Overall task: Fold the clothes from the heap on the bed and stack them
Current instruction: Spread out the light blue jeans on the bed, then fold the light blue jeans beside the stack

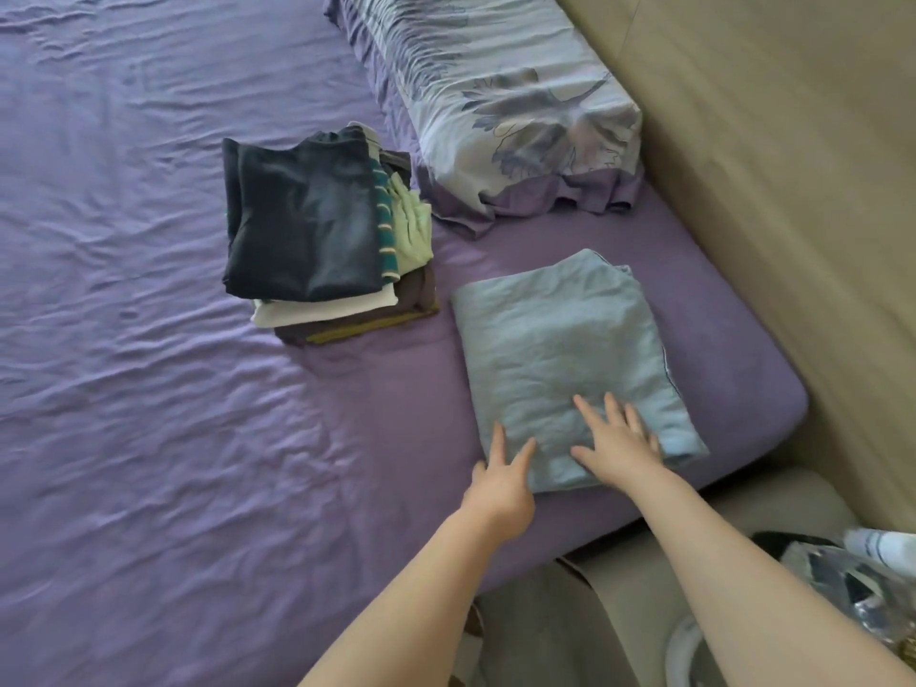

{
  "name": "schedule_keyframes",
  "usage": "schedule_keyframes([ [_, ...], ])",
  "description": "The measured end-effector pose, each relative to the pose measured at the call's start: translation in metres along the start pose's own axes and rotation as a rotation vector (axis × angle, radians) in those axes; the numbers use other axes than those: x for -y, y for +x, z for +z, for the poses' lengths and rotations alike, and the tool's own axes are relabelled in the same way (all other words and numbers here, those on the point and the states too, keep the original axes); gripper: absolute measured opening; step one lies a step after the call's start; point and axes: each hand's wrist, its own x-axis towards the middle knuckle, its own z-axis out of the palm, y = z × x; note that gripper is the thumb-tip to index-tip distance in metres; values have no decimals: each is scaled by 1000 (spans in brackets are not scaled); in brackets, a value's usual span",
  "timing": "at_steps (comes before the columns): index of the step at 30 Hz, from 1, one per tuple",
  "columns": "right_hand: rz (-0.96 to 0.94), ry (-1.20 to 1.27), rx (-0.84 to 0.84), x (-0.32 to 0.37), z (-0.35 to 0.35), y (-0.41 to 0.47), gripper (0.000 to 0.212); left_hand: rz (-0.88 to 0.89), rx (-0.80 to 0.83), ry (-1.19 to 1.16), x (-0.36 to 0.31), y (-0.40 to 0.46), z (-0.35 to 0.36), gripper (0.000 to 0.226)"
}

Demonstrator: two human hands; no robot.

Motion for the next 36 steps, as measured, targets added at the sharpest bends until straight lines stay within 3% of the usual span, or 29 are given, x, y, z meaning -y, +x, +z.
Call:
schedule_keyframes([
  [5,-4,59,-98,17,-1,-22,61,-35,-172,-101,12,-27,-17,54],
  [17,-405,-94,-214,157,21,-149,47,-259,-317,-247,100,-180,-63,44],
  [26,-752,-222,-328,299,52,-272,43,-410,-545,-224,229,-359,-68,36],
  [36,-968,-385,-319,449,157,-411,39,-610,-744,-334,389,-563,-12,36],
])
